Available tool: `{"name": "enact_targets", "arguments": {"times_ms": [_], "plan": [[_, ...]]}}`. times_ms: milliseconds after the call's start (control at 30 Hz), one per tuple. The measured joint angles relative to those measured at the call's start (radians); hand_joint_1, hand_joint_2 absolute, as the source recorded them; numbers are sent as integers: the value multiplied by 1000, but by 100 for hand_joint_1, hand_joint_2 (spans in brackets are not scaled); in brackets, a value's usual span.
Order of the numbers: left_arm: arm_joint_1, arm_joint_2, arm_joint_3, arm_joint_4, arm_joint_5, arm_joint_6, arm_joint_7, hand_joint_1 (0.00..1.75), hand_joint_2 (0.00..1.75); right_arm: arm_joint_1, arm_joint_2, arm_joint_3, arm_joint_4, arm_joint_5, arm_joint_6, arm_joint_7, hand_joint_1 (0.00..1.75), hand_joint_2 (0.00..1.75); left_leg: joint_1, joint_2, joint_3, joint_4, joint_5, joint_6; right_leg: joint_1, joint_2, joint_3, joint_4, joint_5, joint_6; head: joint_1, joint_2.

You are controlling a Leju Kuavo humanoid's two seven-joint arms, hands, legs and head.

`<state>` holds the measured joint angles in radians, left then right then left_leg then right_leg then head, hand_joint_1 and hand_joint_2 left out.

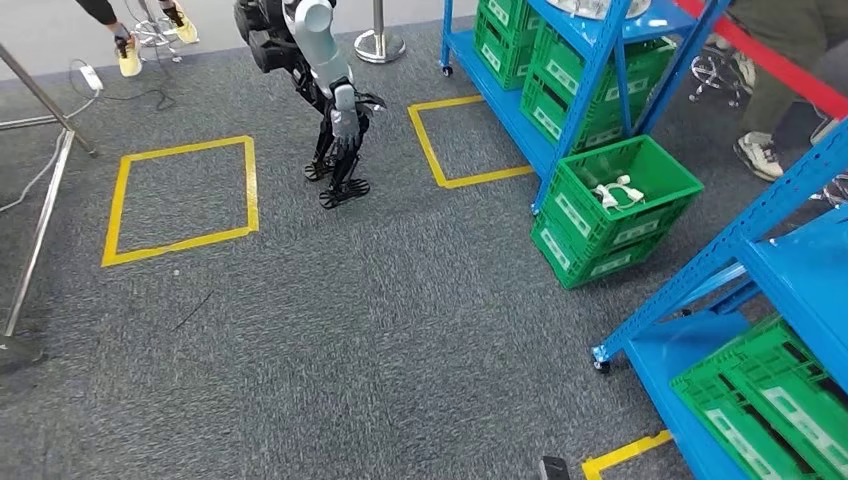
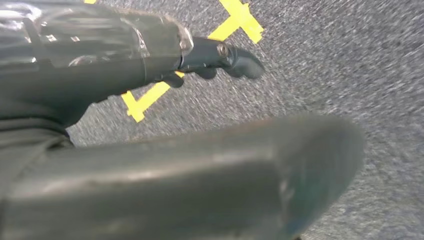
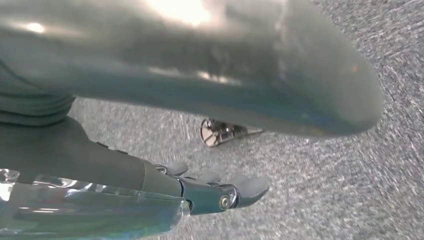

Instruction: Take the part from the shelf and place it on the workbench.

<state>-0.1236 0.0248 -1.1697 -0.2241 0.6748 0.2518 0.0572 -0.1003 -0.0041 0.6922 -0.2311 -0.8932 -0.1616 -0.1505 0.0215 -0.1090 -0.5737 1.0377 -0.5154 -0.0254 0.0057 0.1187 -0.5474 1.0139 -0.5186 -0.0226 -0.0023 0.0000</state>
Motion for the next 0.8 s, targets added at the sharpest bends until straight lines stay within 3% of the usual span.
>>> {"name": "enact_targets", "arguments": {"times_ms": [67, 100, 133, 200, 267, 300, 333, 367, 433, 500, 567, 633, 700, 767, 800], "plan": [[-1, 0, 0, 0, -1, 1, -1, 0, 0, 1, 0, 3, 0, -1, 0, 0, 0, 0, 0, 26, 8, -14, -4, 6, -5, 23, -8, -1, 0, 11, 0, 0], [-1, 0, 0, -1, -1, 2, -2, 0, 0, 2, 0, 5, 0, -2, 0, 0, 0, 0, 1, 42, 14, -20, -4, 10, -3, 12, -12, 6, -6, 16, 3, 0], [-1, 0, 0, -1, -1, 2, -2, 0, 0, 2, 0, 6, 0, -3, 0, 0, 0, 0, 1, 61, 20, -25, -5, 16, -2, -13, -23, 30, -22, 22, 9, 0], [1, -1, 0, -1, -2, 2, -3, 0, 0, -2, 1, 7, 0, -6, 0, 0, 0, 0, -2, 101, 32, -31, -10, 24, -2, -81, -75, 136, -75, 34, 24, 0], [4, 0, 0, -1, -3, 2, 0, 0, 0, -3, 1, 7, 0, -8, 0, 0, 0, 0, -5, 141, 39, -32, -19, 27, -8, -109, -137, 251, -115, 44, 32, 0], [4, 1, 0, -1, -3, 2, 2, 0, 0, 0, 2, 7, 0, -8, 0, 0, 0, 0, -5, 157, 43, -32, -24, 25, -10, -114, -149, 269, -109, 46, 34, 0], [3, 1, 0, 0, -4, 2, 2, 0, 0, 3, 2, 7, 0, -9, 0, 0, 0, 0, -5, 170, 48, -32, -28, 24, -12, -119, -141, 249, -85, 47, 37, 0], [2, 1, 0, -1, -4, 2, 3, 0, 0, 7, 2, 7, 0, -9, 0, 0, 0, 0, -5, 181, 54, -32, -33, 22, -13, -127, -116, 193, -46, 46, 42, 0], [0, 1, 0, -1, -4, 2, 3, 0, 0, 8, 2, 7, 0, -9, 0, 0, 0, 0, -7, 200, 64, -32, -42, 14, -6, -169, -54, 65, 10, 37, 49, 0], [-1, 1, 0, -1, -5, 2, 3, 0, 0, 6, 2, 7, 0, -9, 0, 0, 0, 0, -11, 216, 70, -33, -48, 4, 4, -201, -28, 9, 16, 25, 51, 0], [-3, 0, 0, -1, -5, 1, 3, 0, 0, 6, 2, 7, 0, -9, 0, -1, 0, 0, -12, 232, 77, -36, -54, -5, 6, -188, -26, 3, 13, 14, 49, 0], [-6, -1, 0, -2, -5, 1, 3, 0, 0, 8, 1, 7, 1, -10, 0, -1, 0, 0, -8, 181, 77, -15, -76, -14, 1, -168, -18, -7, 15, 3, 45, 0], [-5, 0, 0, -2, -6, 1, 3, 0, 0, 4, 2, 7, 1, -10, 0, -1, 0, 0, -5, 109, 31, 84, -129, -18, -3, -145, -12, -14, 17, -8, 36, 0], [-1, 0, 0, -1, -6, 1, 6, 0, 0, 0, 4, 7, 1, -12, 0, -1, 0, 0, -5, 98, -47, 216, -173, -17, -2, -114, -9, -13, 15, -14, 25, 0], [1, 1, 0, -1, -6, 1, 7, 0, 0, 0, 5, 7, 1, -14, 0, -1, 0, 0, -5, 101, -73, 249, -170, -17, -2, -98, -7, -13, 13, -14, 21, 0]]}}
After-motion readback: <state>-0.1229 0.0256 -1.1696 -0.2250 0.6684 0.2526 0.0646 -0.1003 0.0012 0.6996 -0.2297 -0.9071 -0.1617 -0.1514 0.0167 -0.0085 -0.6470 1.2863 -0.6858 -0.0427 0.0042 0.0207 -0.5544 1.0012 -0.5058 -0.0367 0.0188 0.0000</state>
